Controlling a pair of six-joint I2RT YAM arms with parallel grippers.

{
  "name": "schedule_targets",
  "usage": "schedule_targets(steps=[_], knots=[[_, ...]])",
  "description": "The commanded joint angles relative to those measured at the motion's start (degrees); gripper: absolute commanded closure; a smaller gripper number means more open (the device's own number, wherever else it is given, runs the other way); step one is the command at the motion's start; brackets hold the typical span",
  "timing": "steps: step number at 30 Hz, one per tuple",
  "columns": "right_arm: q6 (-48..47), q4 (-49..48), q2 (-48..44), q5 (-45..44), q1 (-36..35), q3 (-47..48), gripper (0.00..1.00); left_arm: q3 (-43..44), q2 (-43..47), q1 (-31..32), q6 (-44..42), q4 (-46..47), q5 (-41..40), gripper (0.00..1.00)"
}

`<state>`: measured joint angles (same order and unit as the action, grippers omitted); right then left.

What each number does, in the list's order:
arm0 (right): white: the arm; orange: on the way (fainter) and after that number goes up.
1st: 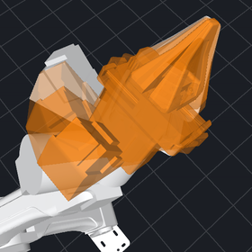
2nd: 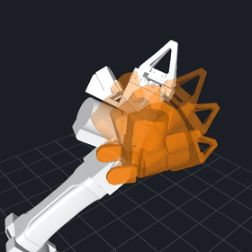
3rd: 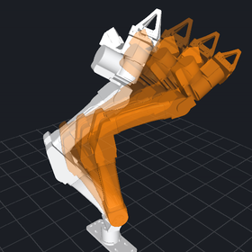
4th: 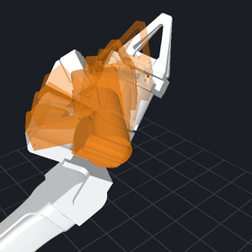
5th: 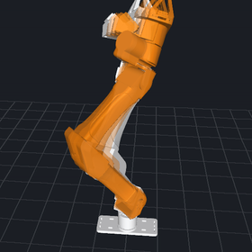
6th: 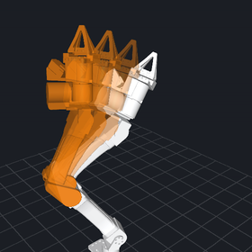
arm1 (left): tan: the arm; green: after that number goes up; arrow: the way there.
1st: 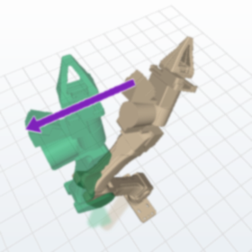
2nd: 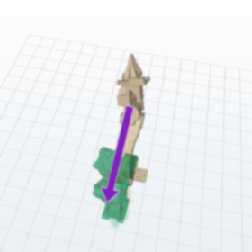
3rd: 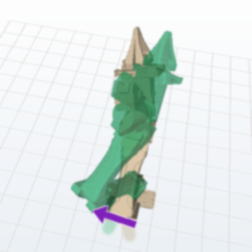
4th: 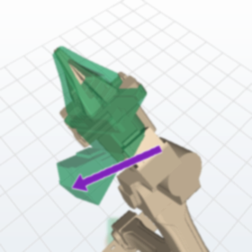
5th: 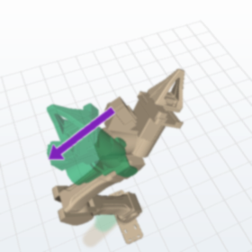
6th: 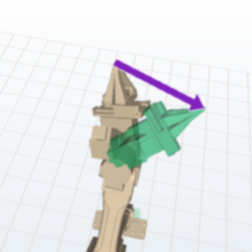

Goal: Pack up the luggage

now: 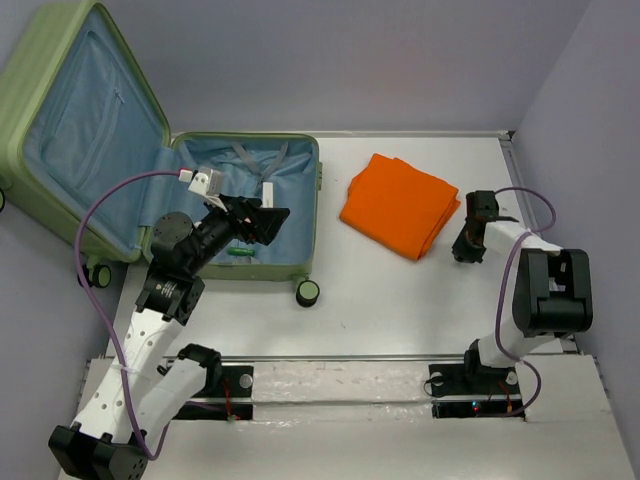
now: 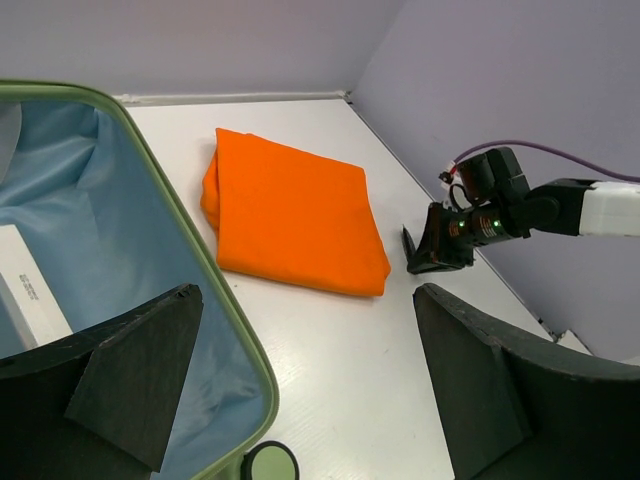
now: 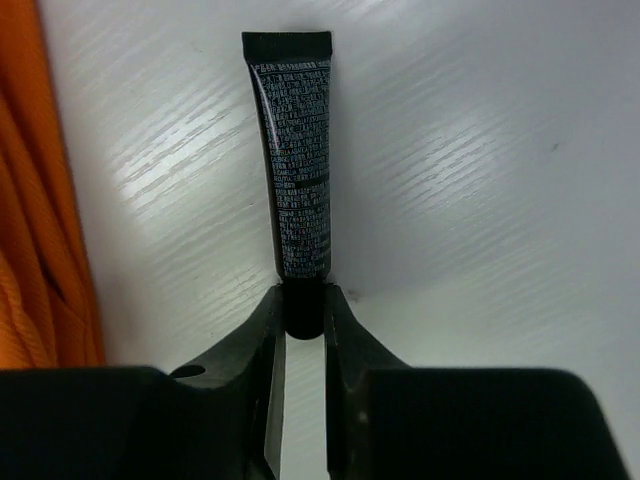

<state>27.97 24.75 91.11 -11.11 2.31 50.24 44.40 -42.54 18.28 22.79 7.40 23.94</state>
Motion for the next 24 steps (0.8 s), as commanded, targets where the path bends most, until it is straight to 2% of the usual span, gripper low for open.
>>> schedule_targets(steps=[1,3,4,5,8,10,11,12,15,16,17,18,21,24], knots=[[-0.9,-2.0,-5.0,1.0,-0.2,-0.9,0.88,2.6,0.9,0.3,-1.0,1.7,0.7,0.01],[-1.5,-0.8,-12.2,0.9,-0.2,-1.0,0.88,2.6,0.8,0.3,-0.9,1.7,0.8,0.01],[-2.4,-0.1,-14.8,1.4,-0.2,-0.8,0.92,2.6,0.7,0.3,-0.9,1.7,0.9,0.01],[-2.4,0.8,-19.6,4.7,-0.2,0.3,0.93,2.5,0.8,0.3,-0.8,1.7,1.0,0.01],[0.5,-0.6,-24.2,15.9,-5.4,4.6,0.93,2.5,1.1,0.2,-0.8,1.7,0.6,0.01],[2.8,-2.3,-23.4,18.8,-16.3,8.5,0.93,2.5,1.3,-0.2,-0.8,1.7,0.0,0.01],[4.5,-4.3,-22.1,18.9,-20.7,13.9,0.93,2.4,1.4,-0.3,-0.8,1.6,-1.2,0.01],[5.5,-5.6,-17.9,18.7,-29.1,16.9,0.93,2.4,1.5,-0.6,-0.6,1.3,-2.0,0.01],[6.3,-10.3,-9.2,20.3,-38.4,26.4,0.93,2.5,1.8,-1.3,0.0,0.3,-5.7,0.01],[6.1,-10.6,-2.9,23.1,-42.0,33.0,0.75,2.7,1.9,-1.7,-0.1,-0.1,-6.4,0.01],[5.7,-9.7,-0.4,24.0,-42.7,36.0,0.58,2.8,2.1,-1.8,-0.2,-0.6,-7.8,0.01],[5.6,-9.2,1.2,23.9,-42.7,38.1,0.37,2.8,2.5,-1.8,-0.3,-0.9,-8.3,0.01],[5.4,-9.0,0.3,18.0,-42.1,35.6,0.20,2.9,2.8,-1.8,-0.7,-0.9,-8.6,0.01],[5.8,-8.7,-3.6,14.2,-39.1,27.9,0.21,2.9,2.5,-1.8,-0.5,-0.3,-6.7,0.01]])
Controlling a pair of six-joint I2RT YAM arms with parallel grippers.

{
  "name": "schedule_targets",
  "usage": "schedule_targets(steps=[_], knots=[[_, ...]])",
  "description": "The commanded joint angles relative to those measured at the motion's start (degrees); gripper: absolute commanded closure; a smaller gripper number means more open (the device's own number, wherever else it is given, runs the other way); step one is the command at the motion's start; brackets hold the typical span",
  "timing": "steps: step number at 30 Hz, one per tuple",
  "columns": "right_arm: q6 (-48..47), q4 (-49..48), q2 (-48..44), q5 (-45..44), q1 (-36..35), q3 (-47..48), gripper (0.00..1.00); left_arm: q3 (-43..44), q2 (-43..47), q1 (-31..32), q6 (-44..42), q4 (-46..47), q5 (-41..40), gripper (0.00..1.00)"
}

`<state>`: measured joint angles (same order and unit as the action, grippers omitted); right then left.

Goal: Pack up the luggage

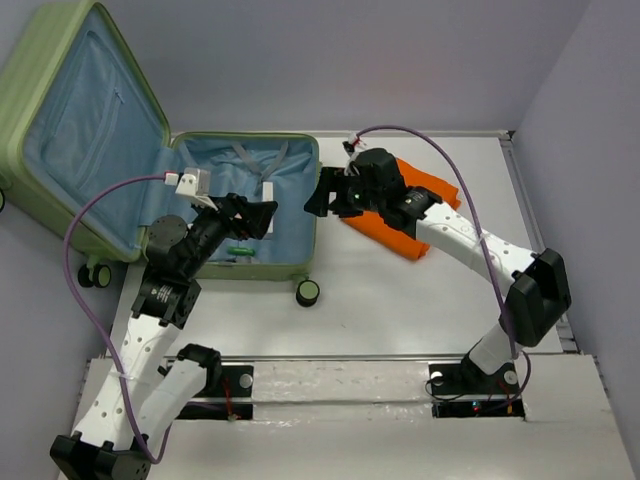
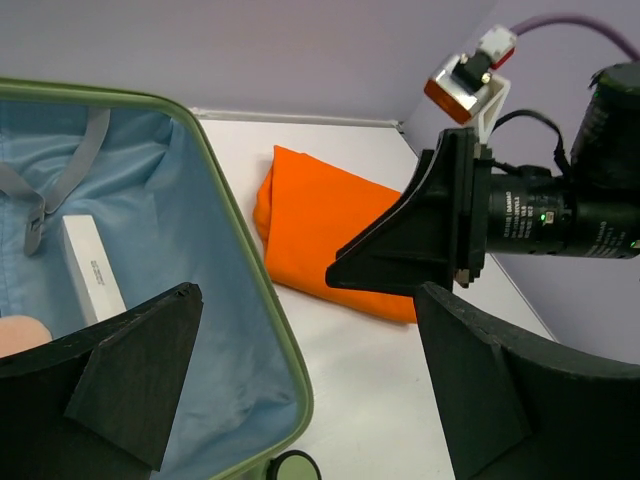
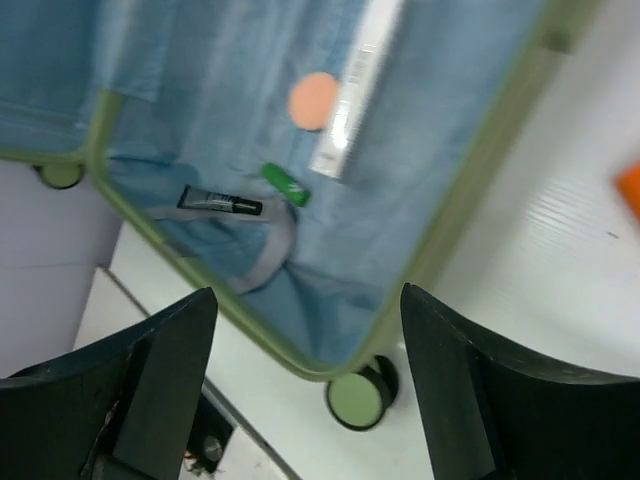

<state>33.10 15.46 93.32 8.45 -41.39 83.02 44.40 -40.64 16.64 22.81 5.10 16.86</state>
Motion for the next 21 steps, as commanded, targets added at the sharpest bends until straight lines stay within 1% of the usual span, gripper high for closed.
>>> schedule_targets(steps=[1,2,3,5,6,8,9,10,12,13,15,16,17,19,21], knots=[[0.6,1.0,-6.9,-6.4,5.5,-7.0,0.21,2.9,0.5,-0.1,-0.4,2.2,0.9,0.01],[0.6,2.6,-8.0,-11.0,6.7,-11.2,0.21,2.7,0.5,0.0,-0.3,2.5,1.2,0.01],[1.0,3.3,-10.4,-13.3,10.1,-13.7,0.21,2.7,0.6,0.2,-0.3,2.5,1.2,0.01],[2.1,3.3,-12.8,-14.4,15.5,-19.8,0.21,2.5,0.6,0.3,-0.4,2.7,1.0,0.01],[2.7,2.7,-14.8,-14.1,21.2,-25.4,0.16,2.4,0.5,0.3,0.0,3.2,1.3,0.01],[2.7,1.3,-16.2,-13.6,26.0,-30.5,0.09,2.0,0.2,0.3,0.4,3.8,2.1,0.01],[2.4,0.7,-16.6,-13.0,28.1,-34.2,0.08,2.1,0.0,0.3,0.7,3.9,2.6,0.01],[2.5,-1.6,-17.1,-12.6,30.8,-35.9,0.00,2.0,-0.7,0.3,1.1,4.1,3.7,0.01],[2.6,-4.8,-16.8,-9.7,33.6,-38.7,0.00,2.1,-1.5,0.3,1.3,4.4,4.8,0.01],[3.4,-7.6,-15.5,-5.8,34.6,-40.5,0.00,2.1,-2.2,0.3,1.4,4.4,5.2,0.01],[5.3,-11.2,-13.9,-2.8,37.2,-42.7,0.00,2.1,-2.7,0.3,1.5,4.5,6.0,0.01],[5.3,-13.1,-13.0,-2.7,38.2,-42.7,0.00,2.0,-2.7,0.3,1.4,4.6,6.0,0.01],[7.0,-17.3,-10.5,0.3,40.0,-43.7,0.00,2.0,-2.7,0.3,1.3,4.5,5.9,0.01],[9.9,-21.2,-8.2,2.9,41.1,-44.7,0.00,2.0,-2.7,0.3,1.0,4.5,5.6,0.01],[12.8,-27.7,-5.2,6.5,41.7,-45.8,0.00,2.0,-2.9,0.3,1.1,4.5,5.9,0.01]])
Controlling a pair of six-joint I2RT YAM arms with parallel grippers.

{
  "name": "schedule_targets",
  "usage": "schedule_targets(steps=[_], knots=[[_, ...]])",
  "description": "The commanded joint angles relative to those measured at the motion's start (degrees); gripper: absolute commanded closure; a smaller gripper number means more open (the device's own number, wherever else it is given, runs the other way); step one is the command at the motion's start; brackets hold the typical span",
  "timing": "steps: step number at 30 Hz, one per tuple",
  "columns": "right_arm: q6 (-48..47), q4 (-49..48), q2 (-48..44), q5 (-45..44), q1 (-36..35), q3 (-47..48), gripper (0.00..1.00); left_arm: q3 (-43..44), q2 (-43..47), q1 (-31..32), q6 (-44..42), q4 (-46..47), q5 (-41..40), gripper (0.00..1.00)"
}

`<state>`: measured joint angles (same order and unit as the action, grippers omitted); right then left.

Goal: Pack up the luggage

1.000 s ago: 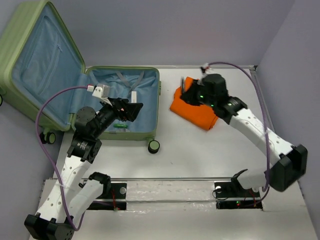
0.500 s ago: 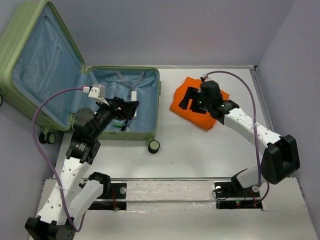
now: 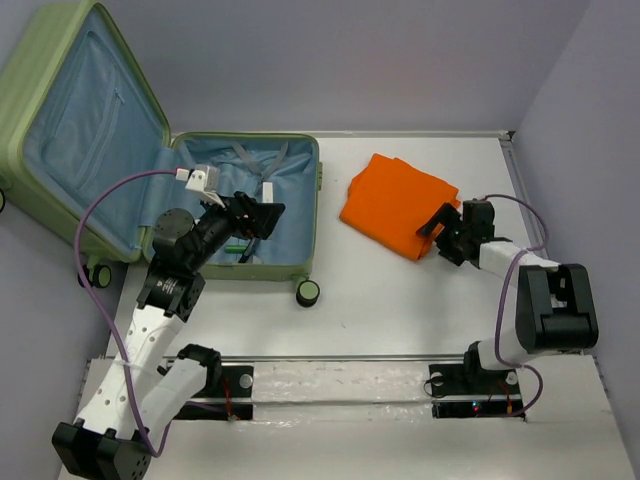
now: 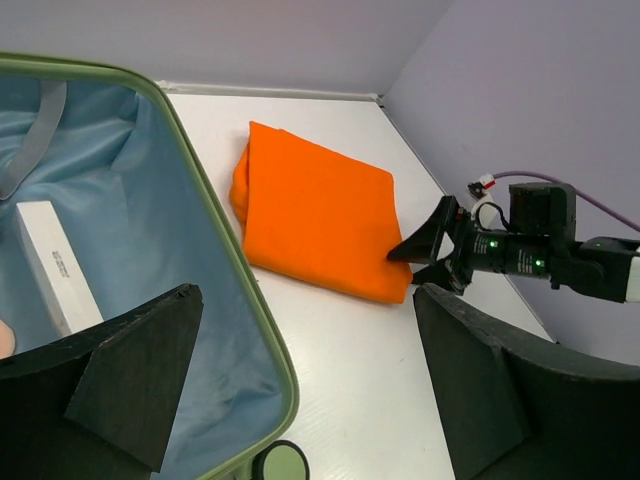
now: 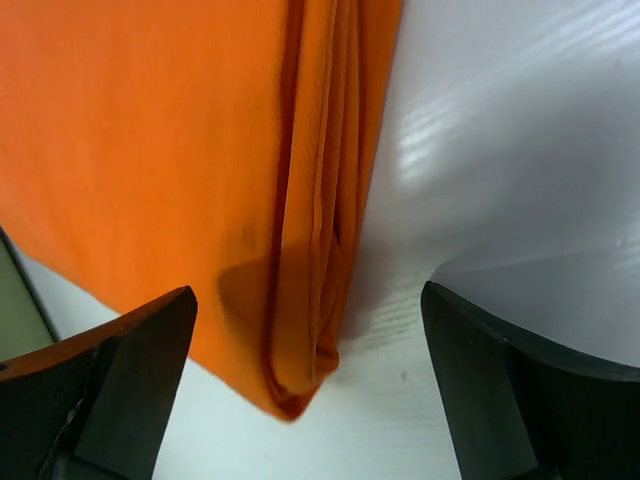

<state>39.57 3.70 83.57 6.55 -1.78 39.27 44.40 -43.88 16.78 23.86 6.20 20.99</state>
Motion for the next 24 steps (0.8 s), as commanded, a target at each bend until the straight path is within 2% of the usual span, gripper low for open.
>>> schedule_targets(steps=[1,3,6,7,8,11,12,13,17,19,21,23,24], knots=[[7.1,-17.8,5.5,8.8,2.1,-2.3,0.00,2.0,0.1,0.2,0.0,3.5,1.9,0.01],[8.0,-18.9,9.3,9.7,2.1,-0.9,0.01,2.1,-0.3,0.2,-0.1,3.4,2.4,0.01],[8.8,-18.4,12.5,10.5,2.1,1.2,0.11,2.3,-0.6,0.2,-0.1,3.5,2.5,0.01],[9.0,-18.2,14.2,11.5,2.1,1.7,0.18,2.4,-0.8,0.2,-0.1,3.5,2.5,0.01],[9.2,-18.1,15.2,12.3,2.1,2.1,0.20,2.4,-0.9,0.2,-0.1,3.5,2.6,0.01],[9.6,-18.1,17.4,13.0,2.1,3.1,0.53,2.5,-1.7,0.2,0.1,3.6,3.3,0.01],[9.6,-18.1,17.3,13.1,2.7,3.1,0.60,2.5,-2.2,0.2,0.4,3.8,3.8,0.01],[9.0,-17.9,16.1,13.1,2.7,2.6,0.73,2.5,-3.0,0.3,1.0,3.9,4.3,0.01],[3.9,-11.7,9.0,9.9,8.6,2.0,0.93,3.8,-5.8,3.4,1.5,3.8,6.3,0.01],[-0.7,-8.2,5.6,7.2,11.3,2.0,0.93,5.9,-8.0,6.6,0.1,2.3,5.2,0.01],[-4.5,-4.2,1.8,6.2,16.1,1.8,0.93,7.4,-10.7,12.8,-1.4,-1.4,-0.5,0.01],[-6.4,-1.7,-0.2,5.0,18.0,0.9,0.93,8.2,-13.6,16.9,-1.0,-2.7,-3.6,0.01],[-7.9,-1.2,-1.0,6.4,18.8,0.6,0.93,10.0,-17.3,20.9,-0.1,-3.6,-5.9,0.01]])
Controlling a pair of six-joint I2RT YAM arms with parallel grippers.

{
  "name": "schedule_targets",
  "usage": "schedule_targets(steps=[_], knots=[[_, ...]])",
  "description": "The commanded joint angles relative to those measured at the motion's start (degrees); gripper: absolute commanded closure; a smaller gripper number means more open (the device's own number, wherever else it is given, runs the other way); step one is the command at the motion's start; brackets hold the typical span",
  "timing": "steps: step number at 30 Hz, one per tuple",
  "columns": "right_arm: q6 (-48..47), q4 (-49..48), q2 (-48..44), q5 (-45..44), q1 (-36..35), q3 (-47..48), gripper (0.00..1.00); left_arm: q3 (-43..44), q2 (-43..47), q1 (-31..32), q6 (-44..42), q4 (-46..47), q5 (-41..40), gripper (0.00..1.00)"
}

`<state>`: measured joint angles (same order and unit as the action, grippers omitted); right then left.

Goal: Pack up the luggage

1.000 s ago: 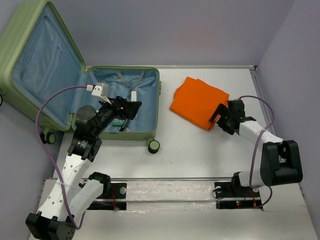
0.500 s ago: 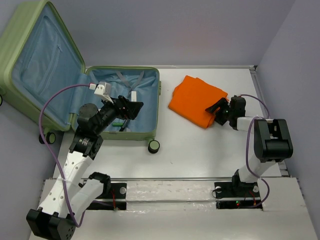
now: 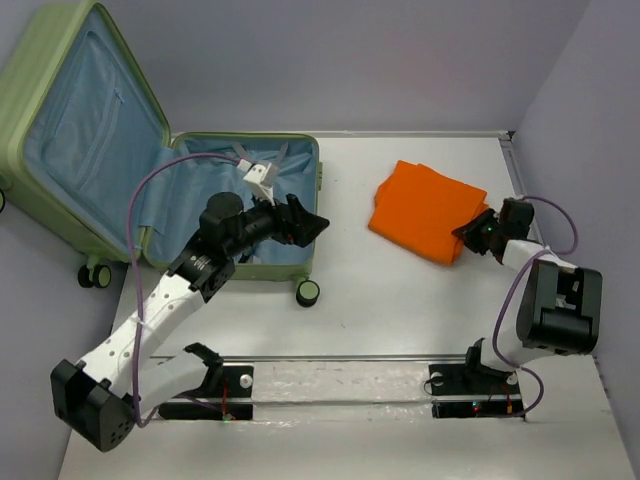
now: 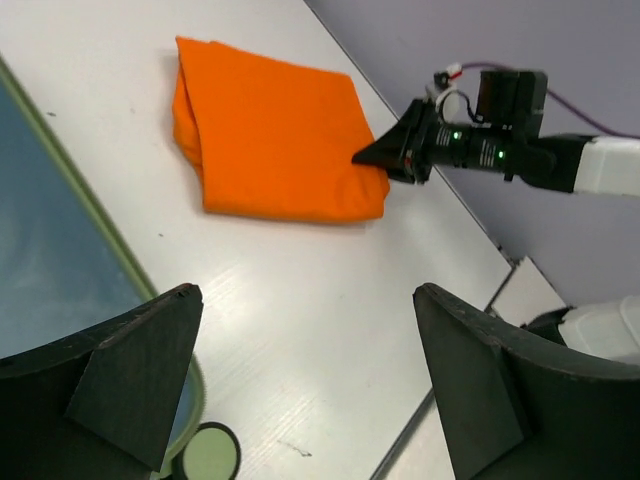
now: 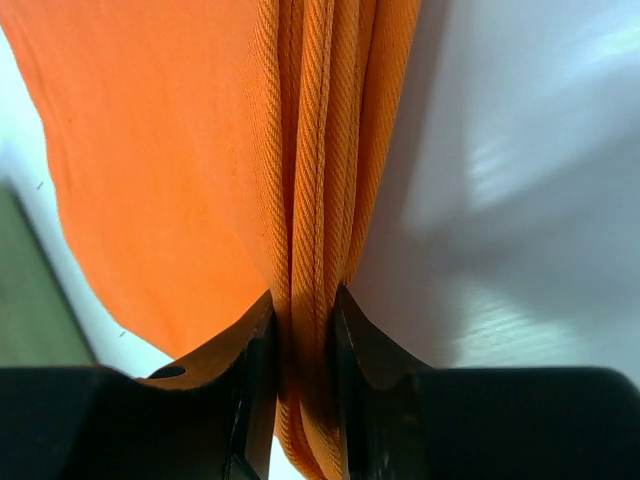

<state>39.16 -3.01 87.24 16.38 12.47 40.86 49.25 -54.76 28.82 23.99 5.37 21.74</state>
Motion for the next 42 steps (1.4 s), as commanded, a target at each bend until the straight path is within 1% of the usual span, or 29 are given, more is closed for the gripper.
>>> schedule_targets(steps=[1,2,4,5,6,7,9,10,11,12,13,14,15,16,17,18,21,22,23,24,25,26,29,33,37,42], knots=[[-8.0,5.9,-5.0,-3.0,5.2,-1.1,0.93,6.8,-8.6,11.1,-0.3,-3.4,-8.4,0.01],[-8.5,6.1,-5.1,-2.9,5.2,-1.7,0.93,11.2,-11.0,15.9,-0.6,-4.4,-10.6,0.01],[-9.1,5.9,-5.2,-2.9,5.2,-2.4,0.93,17.4,-16.7,19.9,-2.4,-7.8,-15.5,0.01],[-10.0,5.9,-4.7,-2.8,5.2,-2.5,0.93,20.8,-23.2,21.3,-3.2,-9.6,-17.7,0.01],[-10.3,5.9,-4.5,-2.6,5.2,-2.7,0.93,27.6,-26.5,22.2,-3.9,-12.7,-20.8,0.01],[-10.8,5.9,-4.2,-2.6,5.2,-2.9,0.93,31.0,-33.3,22.7,-4.5,-14.0,-22.0,0.01],[-11.2,5.6,-3.9,-2.0,5.2,-2.9,0.93,37.5,-40.0,22.6,-5.7,-16.8,-25.9,0.01],[-11.4,5.3,-3.9,-1.4,5.2,-3.0,0.93,45.4,-47.4,22.6,-6.3,-18.4,-27.4,0.01],[-11.5,4.9,-4.0,0.4,5.2,-3.0,0.93,49.6,-51.3,22.5,-8.2,-21.8,-29.8,0.01],[-11.6,4.6,-4.1,1.4,5.2,-3.1,0.93,58.1,-55.0,22.3,-9.2,-23.4,-30.2,0.01],[-11.5,4.3,-4.4,2.6,5.2,-3.3,0.93,62.8,-62.2,22.1,-9.6,-25.0,-30.1,0.01],[-11.6,3.7,-4.7,5.6,5.2,-4.2,0.93,66.7,-65.8,21.0,-9.6,-27.9,-27.7,0.01],[-11.6,3.6,-5.6,7.2,5.2,-4.7,0.93,70.7,-68.7,20.5,-9.5,-28.8,-26.1,0.01],[-11.6,1.9,-6.1,8.7,4.7,-5.3,0.93,77.3,-73.9,20.0,-9.2,-29.7,-25.5,0.01],[-11.7,1.5,-6.8,10.6,4.0,-6.4,0.93,80.4,-76.3,19.5,-9.0,-31.8,-25.6,0.01],[-11.8,1.6,-8.4,11.0,1.2,-6.8,0.93,84.4,-79.3,18.7,-9.0,-32.3,-25.4,0.01],[-11.2,2.7,-11.2,11.0,-5.2,-9.0,0.93,85.8,-81.2,17.4,-8.5,-32.0,-25.0,0.01],[-10.3,2.7,-13.1,11.0,-8.5,-10.2,0.93,85.7,-81.9,16.2,-8.1,-32.3,-25.0,0.01],[-8.8,2.3,-14.3,11.0,-9.0,-11.5,0.93,85.9,-82.3,15.5,-7.7,-33.0,-25.0,0.01],[-8.7,2.3,-16.6,10.6,-9.0,-13.9,0.93,85.8,-82.9,14.3,-7.2,-34.5,-24.1,0.01],[-8.7,2.5,-17.5,9.1,-9.0,-14.5,0.93,85.5,-83.0,13.8,-7.1,-35.1,-23.9,0.01],[-9.4,5.0,-18.2,6.4,-9.0,-14.5,0.93,84.9,-83.0,13.5,-7.2,-35.6,-24.7,0.01],[-9.0,5.8,-18.9,7.8,-9.0,-13.3,0.93,81.0,-82.4,12.9,-8.1,-35.4,-23.9,0.01],[-9.9,7.0,-18.0,6.8,-9.0,-12.9,0.93,77.6,-82.0,12.6,-9.8,-35.0,-25.5,0.01],[-9.4,6.9,-18.1,4.6,-9.0,-13.6,0.93,78.0,-85.2,11.0,-10.1,-35.1,-15.2,0.01],[-8.7,6.6,-17.1,2.9,-9.0,-12.7,0.93,76.4,-87.4,11.3,-10.2,-33.6,-9.6,0.01]])
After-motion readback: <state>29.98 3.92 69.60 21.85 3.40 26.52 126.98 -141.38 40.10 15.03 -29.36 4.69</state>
